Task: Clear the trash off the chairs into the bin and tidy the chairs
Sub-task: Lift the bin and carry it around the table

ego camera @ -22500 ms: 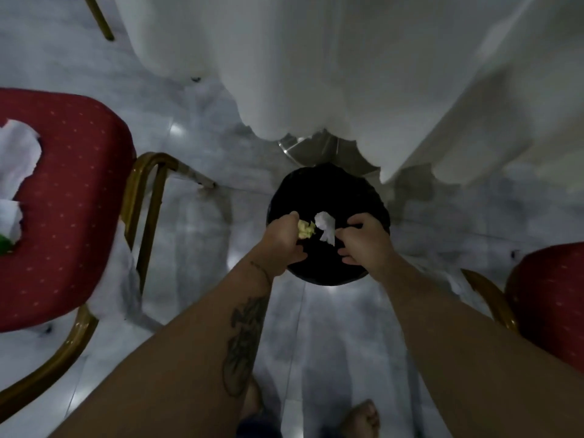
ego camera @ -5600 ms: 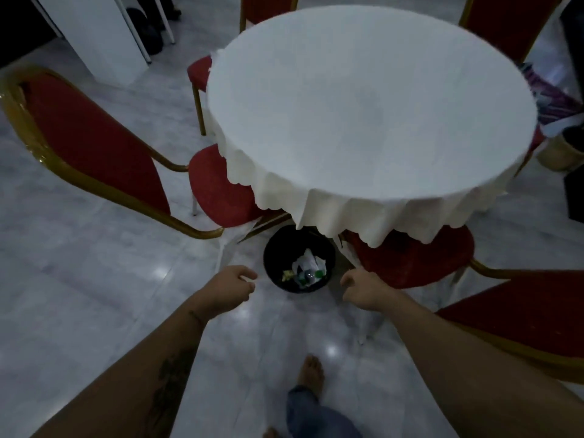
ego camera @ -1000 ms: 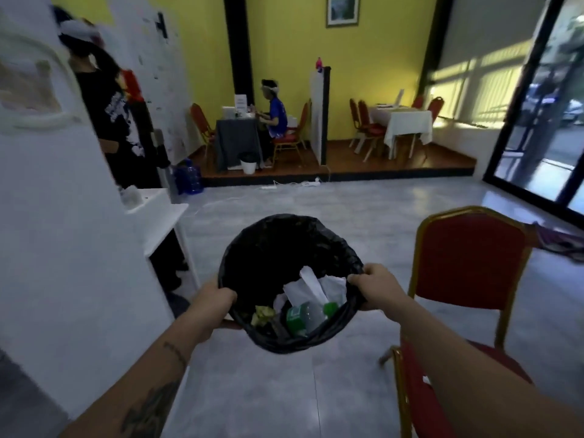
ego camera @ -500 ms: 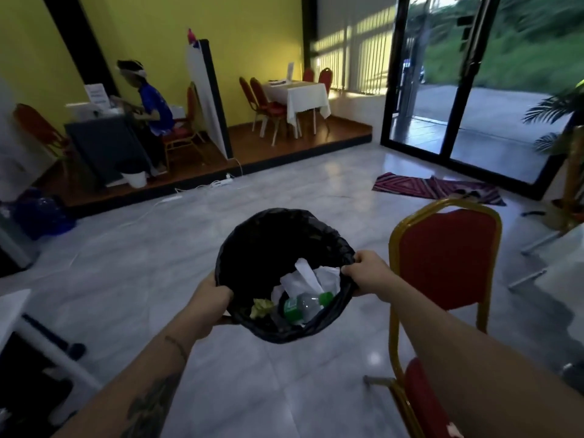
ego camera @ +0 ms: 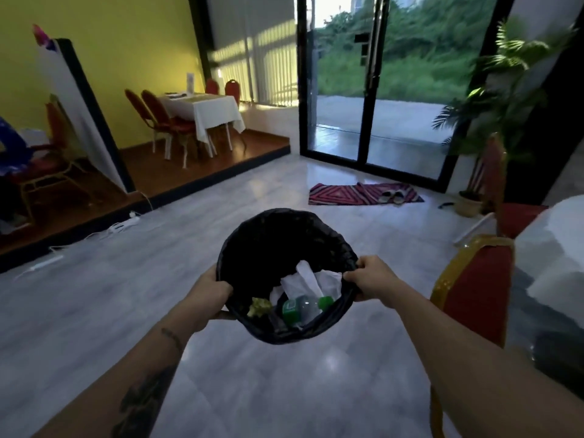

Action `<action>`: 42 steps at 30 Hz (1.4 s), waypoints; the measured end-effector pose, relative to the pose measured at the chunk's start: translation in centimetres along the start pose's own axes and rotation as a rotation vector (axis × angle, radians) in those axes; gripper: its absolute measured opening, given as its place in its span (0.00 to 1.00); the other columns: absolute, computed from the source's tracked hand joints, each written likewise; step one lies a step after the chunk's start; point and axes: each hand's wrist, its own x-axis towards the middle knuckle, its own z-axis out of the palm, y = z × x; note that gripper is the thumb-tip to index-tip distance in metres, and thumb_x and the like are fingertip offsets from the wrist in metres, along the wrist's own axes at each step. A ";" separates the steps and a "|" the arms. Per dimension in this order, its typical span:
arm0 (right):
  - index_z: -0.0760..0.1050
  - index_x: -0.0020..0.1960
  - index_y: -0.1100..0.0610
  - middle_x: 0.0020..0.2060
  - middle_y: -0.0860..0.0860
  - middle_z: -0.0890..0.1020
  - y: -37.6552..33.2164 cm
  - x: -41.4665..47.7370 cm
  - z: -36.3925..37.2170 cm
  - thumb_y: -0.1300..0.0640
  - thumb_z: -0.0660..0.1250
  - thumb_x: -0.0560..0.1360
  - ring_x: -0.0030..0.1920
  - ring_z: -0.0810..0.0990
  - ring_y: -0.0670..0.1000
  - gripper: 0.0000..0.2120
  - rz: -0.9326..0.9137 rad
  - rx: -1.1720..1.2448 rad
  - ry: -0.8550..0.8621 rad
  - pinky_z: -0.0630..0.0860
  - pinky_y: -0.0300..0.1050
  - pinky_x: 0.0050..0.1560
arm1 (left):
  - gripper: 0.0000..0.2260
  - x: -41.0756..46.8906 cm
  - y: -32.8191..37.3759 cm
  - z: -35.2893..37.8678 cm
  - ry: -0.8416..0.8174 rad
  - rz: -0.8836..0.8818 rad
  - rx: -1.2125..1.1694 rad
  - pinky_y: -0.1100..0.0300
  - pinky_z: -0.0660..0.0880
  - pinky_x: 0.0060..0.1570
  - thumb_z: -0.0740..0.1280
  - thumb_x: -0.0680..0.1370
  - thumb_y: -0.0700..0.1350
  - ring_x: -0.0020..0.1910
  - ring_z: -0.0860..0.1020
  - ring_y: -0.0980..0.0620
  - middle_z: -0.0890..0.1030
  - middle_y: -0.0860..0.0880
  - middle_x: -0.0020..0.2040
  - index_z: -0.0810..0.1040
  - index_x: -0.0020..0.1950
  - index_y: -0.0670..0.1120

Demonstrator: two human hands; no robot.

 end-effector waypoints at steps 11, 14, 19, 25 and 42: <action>0.69 0.38 0.60 0.34 0.58 0.76 -2.1 15.9 -4.7 0.64 0.68 0.75 0.33 0.80 0.57 0.10 0.142 0.089 0.291 0.83 0.49 0.34 | 0.26 24.7 9.7 4.9 -0.327 0.109 0.112 0.49 0.81 0.40 0.58 0.75 0.28 0.50 0.81 0.41 0.80 0.47 0.56 0.69 0.65 0.55; 0.69 0.41 0.60 0.39 0.60 0.77 -2.1 21.1 -7.8 0.63 0.69 0.76 0.36 0.81 0.57 0.10 0.188 0.109 0.343 0.81 0.46 0.30 | 0.26 30.5 12.4 8.4 -0.397 0.108 0.137 0.48 0.81 0.41 0.58 0.75 0.29 0.49 0.81 0.41 0.80 0.45 0.55 0.69 0.66 0.54; 0.68 0.43 0.60 0.41 0.61 0.76 -2.3 27.8 -13.9 0.63 0.70 0.76 0.38 0.82 0.59 0.10 0.243 0.133 0.434 0.82 0.49 0.34 | 0.27 39.4 17.7 15.1 -0.498 0.128 0.167 0.46 0.82 0.42 0.58 0.74 0.28 0.49 0.81 0.40 0.80 0.44 0.55 0.69 0.66 0.54; 0.68 0.43 0.60 0.41 0.60 0.74 -1.5 32.7 -19.1 0.66 0.68 0.76 0.37 0.79 0.58 0.09 0.329 0.185 0.562 0.82 0.51 0.36 | 0.27 48.2 23.1 23.7 -0.670 0.179 0.217 0.51 0.81 0.36 0.57 0.76 0.28 0.47 0.81 0.42 0.80 0.46 0.55 0.68 0.67 0.56; 0.65 0.37 0.58 0.32 0.57 0.71 3.5 43.0 -27.9 0.66 0.68 0.75 0.26 0.75 0.54 0.13 0.721 0.321 1.107 0.73 0.40 0.23 | 0.25 66.1 34.8 51.8 -1.305 0.332 0.525 0.51 0.79 0.38 0.58 0.77 0.29 0.50 0.80 0.43 0.79 0.47 0.57 0.68 0.67 0.54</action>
